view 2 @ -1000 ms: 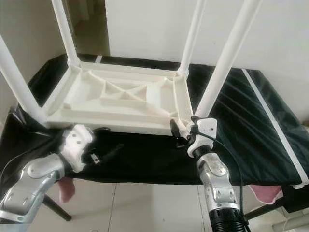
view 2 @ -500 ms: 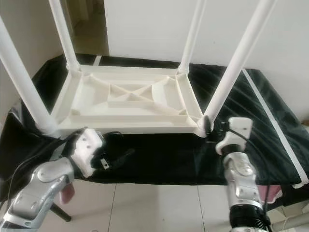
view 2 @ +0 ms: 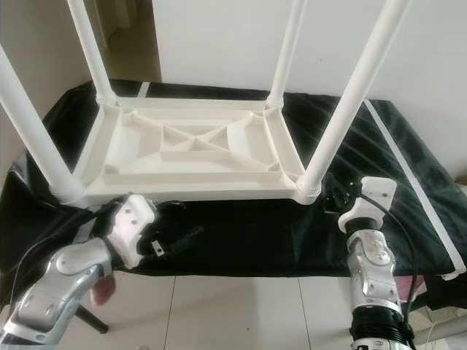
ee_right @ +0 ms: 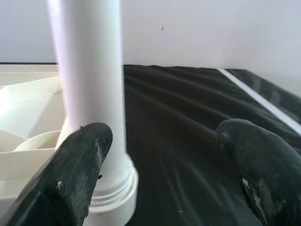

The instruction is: Building children table

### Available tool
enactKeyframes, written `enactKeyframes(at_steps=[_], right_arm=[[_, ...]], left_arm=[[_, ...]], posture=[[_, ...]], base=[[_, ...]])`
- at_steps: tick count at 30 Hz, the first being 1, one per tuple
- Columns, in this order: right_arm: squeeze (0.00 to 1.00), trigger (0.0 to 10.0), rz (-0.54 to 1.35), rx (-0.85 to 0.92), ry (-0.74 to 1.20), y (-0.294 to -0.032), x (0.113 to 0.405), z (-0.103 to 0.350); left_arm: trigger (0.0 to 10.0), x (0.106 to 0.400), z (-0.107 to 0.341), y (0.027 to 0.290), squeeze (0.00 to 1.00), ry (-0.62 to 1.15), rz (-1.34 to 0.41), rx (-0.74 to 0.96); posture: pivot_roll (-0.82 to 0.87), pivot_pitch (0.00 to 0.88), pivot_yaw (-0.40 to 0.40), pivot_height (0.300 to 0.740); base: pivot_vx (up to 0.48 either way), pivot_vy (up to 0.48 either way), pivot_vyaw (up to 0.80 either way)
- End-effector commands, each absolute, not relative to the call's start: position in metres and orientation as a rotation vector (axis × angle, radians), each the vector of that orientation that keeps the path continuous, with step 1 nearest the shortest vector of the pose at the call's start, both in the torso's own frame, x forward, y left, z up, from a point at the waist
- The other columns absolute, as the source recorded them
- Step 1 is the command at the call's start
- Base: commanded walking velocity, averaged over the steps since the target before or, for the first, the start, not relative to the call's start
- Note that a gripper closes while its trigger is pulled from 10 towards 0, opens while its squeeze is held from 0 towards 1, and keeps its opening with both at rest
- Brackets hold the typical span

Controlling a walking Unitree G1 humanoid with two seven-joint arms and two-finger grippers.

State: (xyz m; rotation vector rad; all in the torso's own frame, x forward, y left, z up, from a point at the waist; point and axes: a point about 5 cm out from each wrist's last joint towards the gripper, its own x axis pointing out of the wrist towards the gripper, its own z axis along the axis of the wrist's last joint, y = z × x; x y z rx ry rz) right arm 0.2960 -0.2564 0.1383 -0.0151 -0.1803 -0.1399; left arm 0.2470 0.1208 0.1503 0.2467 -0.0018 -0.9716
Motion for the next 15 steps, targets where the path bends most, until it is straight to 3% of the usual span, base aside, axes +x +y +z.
enactKeyframes(at_steps=[1, 8, 15], right_arm=[[0.0, 10.0, -0.133, -0.009, -0.154, -0.254, 0.295, 0.129], [0.0, 10.0, -0.048, 0.007, -0.095, -0.234, 0.298, 0.113], [0.0, 10.0, 0.108, -0.005, -0.063, -0.199, 0.289, 0.101]], left_arm=[[10.0, 0.239, 0.155, 0.119, 0.0, -0.001, -1.052, 0.233], [10.0, 0.218, 0.167, 0.097, 0.0, -0.011, -1.296, 0.097], [10.0, 0.222, 0.178, 0.09, 0.0, -0.031, -1.343, 0.044]], posture=[[0.08, 0.052, -0.074, 0.74], [0.08, 0.05, -0.082, 0.74], [0.08, 0.046, -0.076, 0.74]], base=[[0.0, 0.0, 0.0], [0.0, 0.0, 0.0], [0.0, 0.0, 0.0]])
